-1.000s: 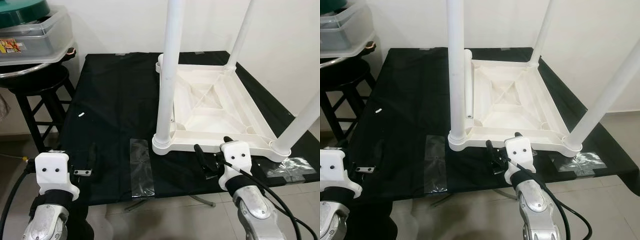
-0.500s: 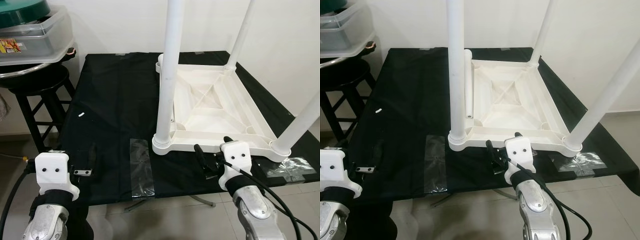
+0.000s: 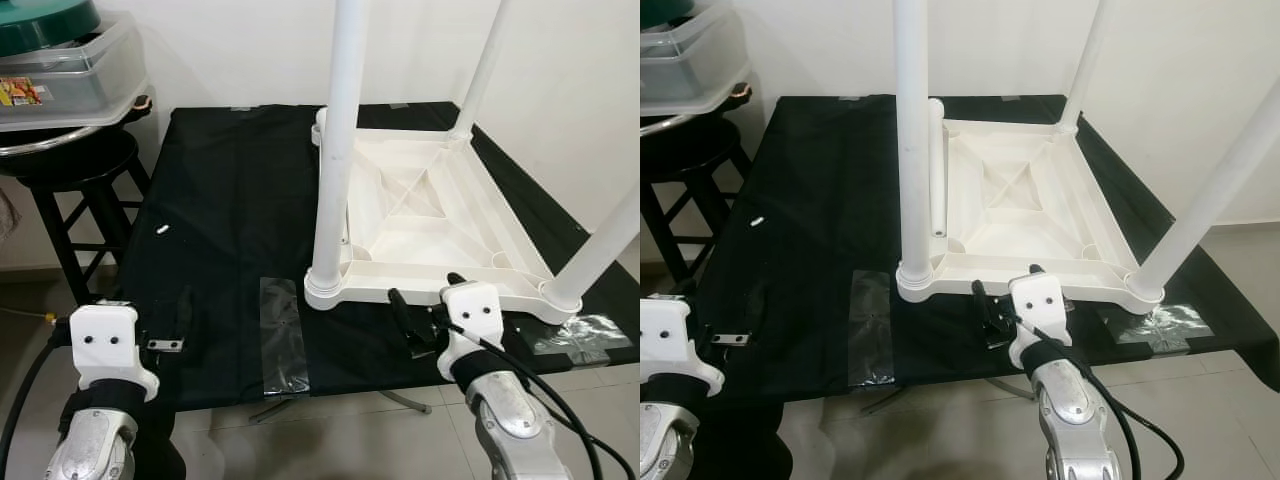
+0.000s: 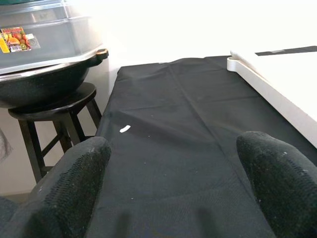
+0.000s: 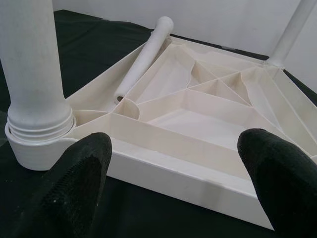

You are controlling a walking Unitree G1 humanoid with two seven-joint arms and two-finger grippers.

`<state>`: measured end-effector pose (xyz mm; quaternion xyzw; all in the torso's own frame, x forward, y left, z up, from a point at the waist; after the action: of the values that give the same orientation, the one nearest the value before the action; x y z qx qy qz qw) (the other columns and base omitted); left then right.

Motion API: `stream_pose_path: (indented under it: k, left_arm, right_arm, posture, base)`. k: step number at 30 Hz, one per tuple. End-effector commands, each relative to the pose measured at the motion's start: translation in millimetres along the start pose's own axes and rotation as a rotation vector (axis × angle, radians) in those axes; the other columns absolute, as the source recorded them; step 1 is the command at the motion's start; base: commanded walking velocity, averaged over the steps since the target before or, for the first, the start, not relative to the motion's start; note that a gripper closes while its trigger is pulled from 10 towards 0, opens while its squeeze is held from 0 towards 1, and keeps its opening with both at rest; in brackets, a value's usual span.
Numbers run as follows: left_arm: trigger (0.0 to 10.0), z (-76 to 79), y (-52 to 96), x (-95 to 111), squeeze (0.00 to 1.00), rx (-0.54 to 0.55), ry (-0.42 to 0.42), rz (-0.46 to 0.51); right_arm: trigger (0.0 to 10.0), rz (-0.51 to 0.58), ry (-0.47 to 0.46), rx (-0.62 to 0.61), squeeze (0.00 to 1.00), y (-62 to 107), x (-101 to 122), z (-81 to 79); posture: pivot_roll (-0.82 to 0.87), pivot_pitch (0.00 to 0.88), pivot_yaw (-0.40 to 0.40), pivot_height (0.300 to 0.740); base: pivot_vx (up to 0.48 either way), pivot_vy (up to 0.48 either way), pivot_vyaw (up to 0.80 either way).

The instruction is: Building children table

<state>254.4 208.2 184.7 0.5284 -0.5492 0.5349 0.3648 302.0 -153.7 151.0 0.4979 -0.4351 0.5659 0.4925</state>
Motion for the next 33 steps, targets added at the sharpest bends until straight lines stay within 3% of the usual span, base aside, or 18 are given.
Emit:
stream_pose_path:
  k: [1,16,18,20,23,27,33]
  left_arm:
    - [10.0,44.3,-11.9,-9.0,0.00,-0.123,-0.104,-0.065]
    - [10.0,41.4,-15.1,-11.3,0.00,-0.106,-0.098,-0.070]
    - [10.0,41.1,-16.4,-8.9,0.00,-0.104,-0.085,-0.069]
    - [10.0,39.8,-21.3,-1.6,0.00,-0.101,-0.046,-0.076]
    - [10.0,33.9,-24.5,5.0,0.00,-0.070,-0.030,-0.067]
    - [10.0,21.2,-30.9,28.0,0.00,-0.017,-0.077,0.007]
    - [10.0,25.7,-21.7,51.3,0.00,-0.151,0.000,0.091]
  right_arm:
    - [10.0,0.061,-0.042,0.026,0.00,-18.3,15.4,-16.6]
    - [10.0,0.082,-0.052,0.047,0.00,-20.3,17.8,-19.6]
    - [10.0,0.097,-0.062,0.095,0.00,-19.9,22.0,-23.3]
    - [10.0,0.139,-0.075,0.238,0.00,-22.1,36.7,-30.1]
    - [10.0,0.162,-0.117,0.294,0.00,-29.0,50.8,-22.8]
    - [10.0,0.170,-0.154,0.570,0.00,-30.8,71.4,-27.5]
    - [10.0,0.140,-0.087,0.699,0.00,-40.1,80.6,-4.3]
  posture:
    - [-0.02,0.060,-0.024,0.740]
    - [-0.02,0.045,-0.026,0.740]
    - [-0.03,0.054,-0.028,0.740]
    - [-0.02,0.063,-0.027,0.740]
    - [-0.02,0.075,-0.029,0.740]
    - [0.00,0.111,-0.044,0.740]
    - [0.02,0.172,-0.065,0.740]
  base:
    - [0.000,0.000,0.00]
    - [0.000,0.000,0.00]
    - [0.000,0.000,0.00]
    - [0.000,0.000,0.00]
    - [0.000,0.000,0.00]
    - [0.000,0.000,0.00]
    - [0.000,0.000,0.00]
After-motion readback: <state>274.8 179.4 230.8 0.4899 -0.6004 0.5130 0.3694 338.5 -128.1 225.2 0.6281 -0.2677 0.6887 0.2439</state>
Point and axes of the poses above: a point about 5 cm out from each wrist's last joint towards the gripper, its own y axis pointing back from the gripper into the wrist, its own x axis along the axis of the wrist's last joint, z = x × y, the point moved 6 cm from there along -y, pointing out of the wrist towards the gripper, and after that the axes turned 5 degrees about -y, right-handed, at the moved point
